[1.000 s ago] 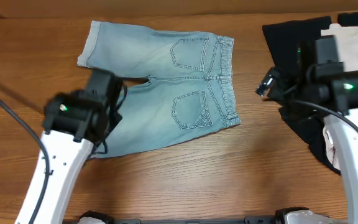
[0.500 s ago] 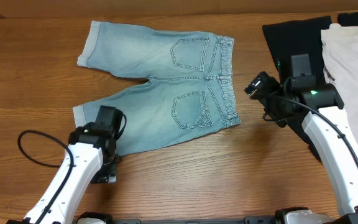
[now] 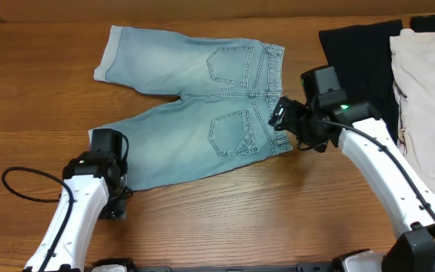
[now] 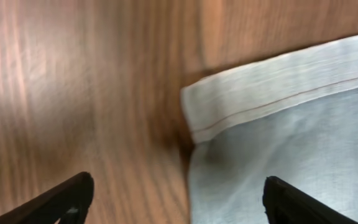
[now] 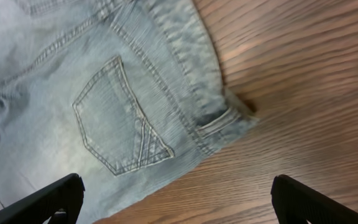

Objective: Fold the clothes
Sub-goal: 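Grasp the left leg hem with the left gripper and waistband corner with right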

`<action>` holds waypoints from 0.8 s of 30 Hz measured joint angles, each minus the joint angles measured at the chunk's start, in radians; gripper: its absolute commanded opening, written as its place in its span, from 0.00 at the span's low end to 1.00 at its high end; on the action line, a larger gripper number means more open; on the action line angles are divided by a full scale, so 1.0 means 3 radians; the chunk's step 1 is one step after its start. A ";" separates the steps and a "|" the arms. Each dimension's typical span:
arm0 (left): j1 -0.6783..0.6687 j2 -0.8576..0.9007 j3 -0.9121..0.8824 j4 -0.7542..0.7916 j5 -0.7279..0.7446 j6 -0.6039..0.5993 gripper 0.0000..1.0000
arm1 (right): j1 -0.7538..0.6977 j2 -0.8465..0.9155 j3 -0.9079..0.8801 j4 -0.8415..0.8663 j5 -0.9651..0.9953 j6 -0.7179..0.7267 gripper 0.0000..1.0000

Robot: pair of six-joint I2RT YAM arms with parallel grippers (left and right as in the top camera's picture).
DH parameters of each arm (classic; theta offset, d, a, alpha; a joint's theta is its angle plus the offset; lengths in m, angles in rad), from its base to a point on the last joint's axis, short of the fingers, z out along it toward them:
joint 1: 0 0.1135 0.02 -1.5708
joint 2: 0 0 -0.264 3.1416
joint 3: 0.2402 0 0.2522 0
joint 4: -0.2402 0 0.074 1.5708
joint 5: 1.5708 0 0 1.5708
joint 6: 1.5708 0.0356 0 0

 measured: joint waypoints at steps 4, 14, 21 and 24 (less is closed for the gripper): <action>0.0177 0.0000 0.0000 0.0272 0.0008 0.0270 0.80 | 0.0066 0.0039 -0.0001 0.0056 -0.0003 -0.0018 1.00; 0.0257 0.0516 0.0000 0.0402 0.0072 0.0458 0.75 | 0.0069 0.0039 -0.0001 0.0071 0.0000 -0.0033 0.99; 0.0257 0.0779 0.0000 0.0637 0.0086 0.0458 0.75 | 0.0067 0.0039 -0.0001 0.0084 0.0000 -0.0036 0.99; 0.0257 0.0779 0.0000 0.0736 0.0086 0.0458 0.73 | 0.0067 0.0039 -0.0001 0.0094 0.0000 -0.0034 0.98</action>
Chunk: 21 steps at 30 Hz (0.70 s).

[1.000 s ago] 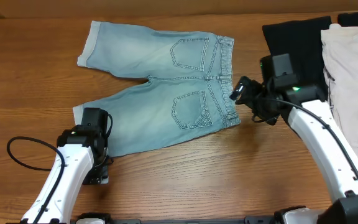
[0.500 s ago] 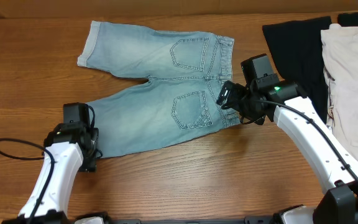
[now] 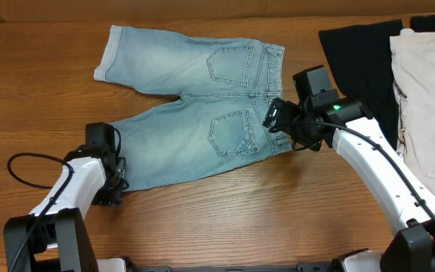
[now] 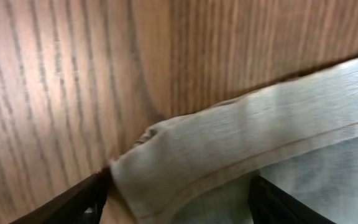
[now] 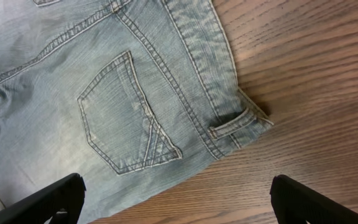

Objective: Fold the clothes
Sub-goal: 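Grasp the left leg hem with the left gripper and waistband corner with right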

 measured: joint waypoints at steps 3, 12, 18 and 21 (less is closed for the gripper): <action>0.0000 0.0000 0.0000 0.0009 0.0000 0.0018 0.42 | 0.0001 0.0000 0.0000 0.0020 0.0001 0.0000 0.95; 0.0000 -0.0001 0.0008 -0.0137 0.0009 0.0526 0.04 | 0.0000 0.0056 0.0000 0.0037 0.0000 -0.0010 0.86; 0.0000 -0.0001 0.0010 -0.0160 0.0011 0.0708 0.04 | 0.0000 0.0451 0.0000 0.0033 0.0000 0.0097 0.78; 0.0000 -0.0001 0.0010 -0.0160 0.0011 0.0734 0.04 | 0.0001 0.0744 0.0000 0.0029 -0.0001 0.0356 0.77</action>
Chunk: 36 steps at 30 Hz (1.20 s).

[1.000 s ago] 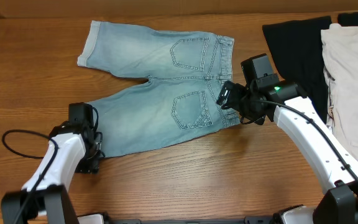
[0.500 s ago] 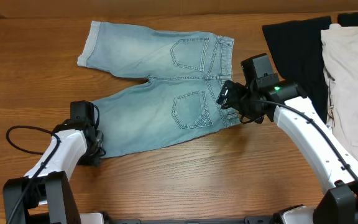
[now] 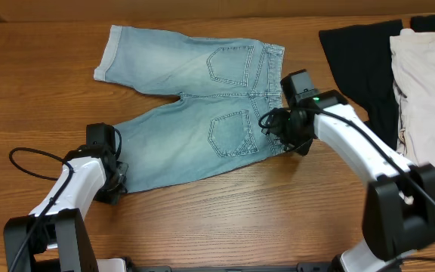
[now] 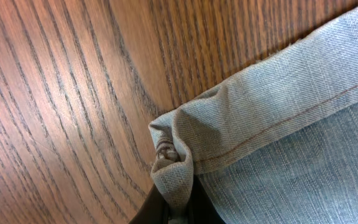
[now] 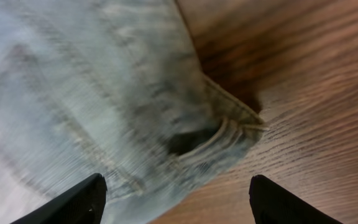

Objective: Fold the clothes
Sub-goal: 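Grasp the left leg hem with the left gripper and waistband corner with right, then pull both grippers apart to stretch the shorts flat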

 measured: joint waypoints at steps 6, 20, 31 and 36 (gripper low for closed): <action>0.0000 0.0000 0.0000 -0.0001 0.0000 0.0037 0.04 | -0.0001 0.0173 -0.0003 -0.0017 0.0118 0.0704 0.78; 0.0000 0.0000 0.0004 -0.0100 0.0003 0.0038 0.04 | -0.0001 0.0211 -0.0366 0.0332 0.0289 0.1064 0.54; 0.0000 0.0000 0.0034 -0.0300 0.0042 0.0193 0.04 | -0.0008 0.0198 -0.0390 0.0271 0.0275 0.0586 0.04; -0.0001 0.0000 0.0421 -0.1069 0.0071 0.0374 0.04 | -0.0142 0.0140 -0.0367 -0.0182 0.0214 0.0402 0.04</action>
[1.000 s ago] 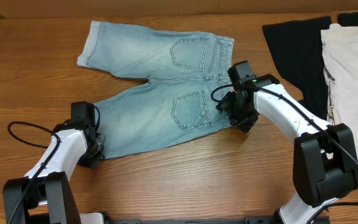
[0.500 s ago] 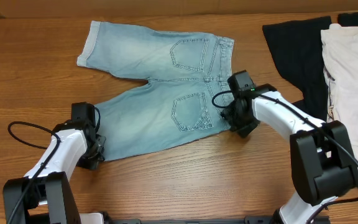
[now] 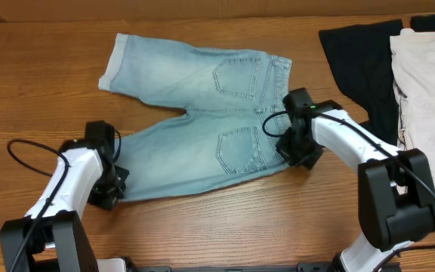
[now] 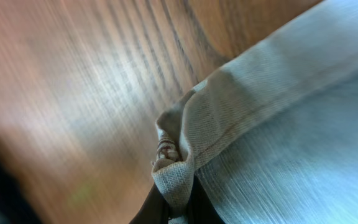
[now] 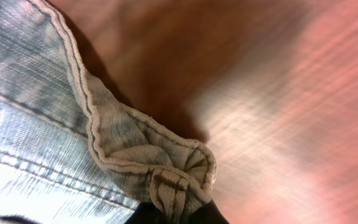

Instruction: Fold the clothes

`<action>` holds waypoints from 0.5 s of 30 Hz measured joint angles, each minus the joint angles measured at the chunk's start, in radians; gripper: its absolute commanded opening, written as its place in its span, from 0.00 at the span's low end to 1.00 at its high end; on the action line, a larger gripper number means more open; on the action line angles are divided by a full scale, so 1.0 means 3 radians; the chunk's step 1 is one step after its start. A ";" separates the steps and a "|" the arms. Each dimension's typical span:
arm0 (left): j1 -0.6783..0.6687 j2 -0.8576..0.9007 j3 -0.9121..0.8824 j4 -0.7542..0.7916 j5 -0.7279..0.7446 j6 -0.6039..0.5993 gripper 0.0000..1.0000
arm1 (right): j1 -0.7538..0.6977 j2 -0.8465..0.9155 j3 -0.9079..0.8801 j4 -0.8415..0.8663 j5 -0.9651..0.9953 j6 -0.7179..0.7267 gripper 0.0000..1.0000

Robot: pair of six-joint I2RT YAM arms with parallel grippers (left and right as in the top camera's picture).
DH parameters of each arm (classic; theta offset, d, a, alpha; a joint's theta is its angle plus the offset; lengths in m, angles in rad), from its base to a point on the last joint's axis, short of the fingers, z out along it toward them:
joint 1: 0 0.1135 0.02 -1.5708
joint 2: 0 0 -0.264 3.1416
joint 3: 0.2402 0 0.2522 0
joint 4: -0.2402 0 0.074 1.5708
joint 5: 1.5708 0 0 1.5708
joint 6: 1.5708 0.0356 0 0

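Light blue denim shorts (image 3: 195,113) lie spread on the wooden table, back pockets up, legs pointing left. My left gripper (image 3: 110,183) is shut on the hem corner (image 4: 179,146) of the near leg; the cloth bunches between the fingers at the left gripper (image 4: 174,205). My right gripper (image 3: 297,151) is shut on the near corner of the waistband (image 5: 148,146), pinched at the belt loop by the right gripper (image 5: 173,208). Both wrist views are blurred around the cloth.
A black garment (image 3: 357,53) and a beige garment (image 3: 425,83) lie at the right end of the table. The left arm's black cable (image 3: 21,151) loops over the table at the left. Bare wood lies in front of the shorts.
My right gripper, then open around the waistband corner, is now shut on it. The left stays shut on the hem. The whole pair of shorts has shifted slightly to the right.
Both grippers were first open, the left near the near leg's hem corner, the right over the waistband corner. The left then stood around the hem and later was shut on it. Now the right is shut on the waistband and the shorts have shifted.
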 measured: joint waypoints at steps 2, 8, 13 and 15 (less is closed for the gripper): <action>-0.0001 0.0000 0.0425 -0.0432 0.0005 0.0033 0.04 | -0.0078 -0.0155 0.0000 -0.0153 -0.0047 -0.0076 0.04; -0.0003 -0.0114 0.1466 -0.1141 -0.0072 0.0092 0.04 | -0.0184 -0.0997 0.0112 -0.0580 -0.0234 -0.0262 0.04; -0.0010 -0.0231 0.2018 -0.1600 -0.0173 0.0107 0.04 | -0.0186 -0.1587 0.0193 -0.1069 -0.0347 -0.0320 0.04; -0.0028 -0.0273 0.2188 -0.1736 -0.0183 0.0116 0.04 | -0.0186 -0.1723 0.0231 -0.1294 -0.0381 -0.0329 0.04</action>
